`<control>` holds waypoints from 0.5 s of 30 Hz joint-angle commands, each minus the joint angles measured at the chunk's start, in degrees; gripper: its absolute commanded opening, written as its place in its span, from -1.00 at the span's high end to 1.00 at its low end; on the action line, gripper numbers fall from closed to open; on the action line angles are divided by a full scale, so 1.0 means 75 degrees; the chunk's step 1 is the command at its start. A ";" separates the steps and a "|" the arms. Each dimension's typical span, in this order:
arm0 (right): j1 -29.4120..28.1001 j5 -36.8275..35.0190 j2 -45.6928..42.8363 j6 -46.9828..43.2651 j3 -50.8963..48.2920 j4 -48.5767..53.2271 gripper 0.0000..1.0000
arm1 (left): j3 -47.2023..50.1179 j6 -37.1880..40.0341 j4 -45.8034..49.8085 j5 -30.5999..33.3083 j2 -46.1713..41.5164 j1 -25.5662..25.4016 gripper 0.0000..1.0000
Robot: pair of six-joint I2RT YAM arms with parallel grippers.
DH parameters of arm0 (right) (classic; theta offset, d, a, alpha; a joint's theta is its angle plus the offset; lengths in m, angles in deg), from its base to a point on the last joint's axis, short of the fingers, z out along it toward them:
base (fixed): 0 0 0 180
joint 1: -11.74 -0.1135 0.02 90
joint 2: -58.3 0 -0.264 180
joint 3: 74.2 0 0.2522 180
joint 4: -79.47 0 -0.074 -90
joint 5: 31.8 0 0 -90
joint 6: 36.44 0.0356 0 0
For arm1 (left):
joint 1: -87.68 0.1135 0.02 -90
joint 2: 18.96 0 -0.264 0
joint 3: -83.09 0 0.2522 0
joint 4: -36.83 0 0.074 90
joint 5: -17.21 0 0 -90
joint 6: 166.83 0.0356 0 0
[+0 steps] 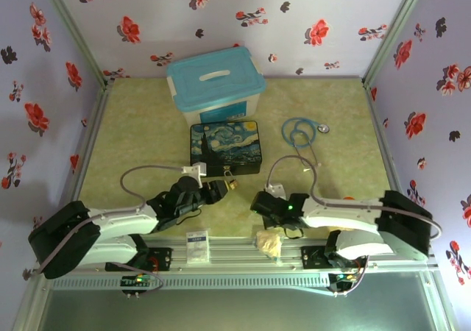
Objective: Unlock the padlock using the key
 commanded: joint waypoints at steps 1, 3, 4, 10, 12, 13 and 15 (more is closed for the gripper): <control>0.0030 0.0096 -0.1155 -0.1347 -0.0050 -0.0319 1.00 | -0.0393 0.0186 -0.0505 -0.0506 0.0137 -0.0051 -0.01; 0.0025 0.0117 -0.1974 -0.1912 -0.0175 -0.0579 1.00 | -0.0471 0.0001 -0.0736 -0.0805 0.0209 -0.0057 -0.03; 0.0031 0.0128 -0.2307 -0.2123 -0.0201 -0.0663 1.00 | -0.0527 -0.0083 -0.0792 -0.0924 0.0224 -0.0067 -0.05; 0.0032 0.0545 -0.3390 -0.3195 -0.0163 -0.1261 1.00 | -0.0904 -0.0411 -0.0754 -0.1177 0.0107 -0.0391 -0.16; 0.0025 0.0797 -0.3264 -0.3485 -0.0008 -0.1367 1.00 | -0.0982 -0.0409 -0.0715 -0.1175 0.0031 -0.0481 -0.19; 0.0030 0.0852 -0.3164 -0.3591 0.0074 -0.1398 1.00 | -0.0993 -0.0428 -0.0715 -0.1184 0.0027 -0.0510 -0.20; 0.0032 0.0993 -0.2895 -0.3684 0.0216 -0.1538 1.00 | -0.1035 -0.0469 -0.0721 -0.1209 0.0039 -0.0519 -0.23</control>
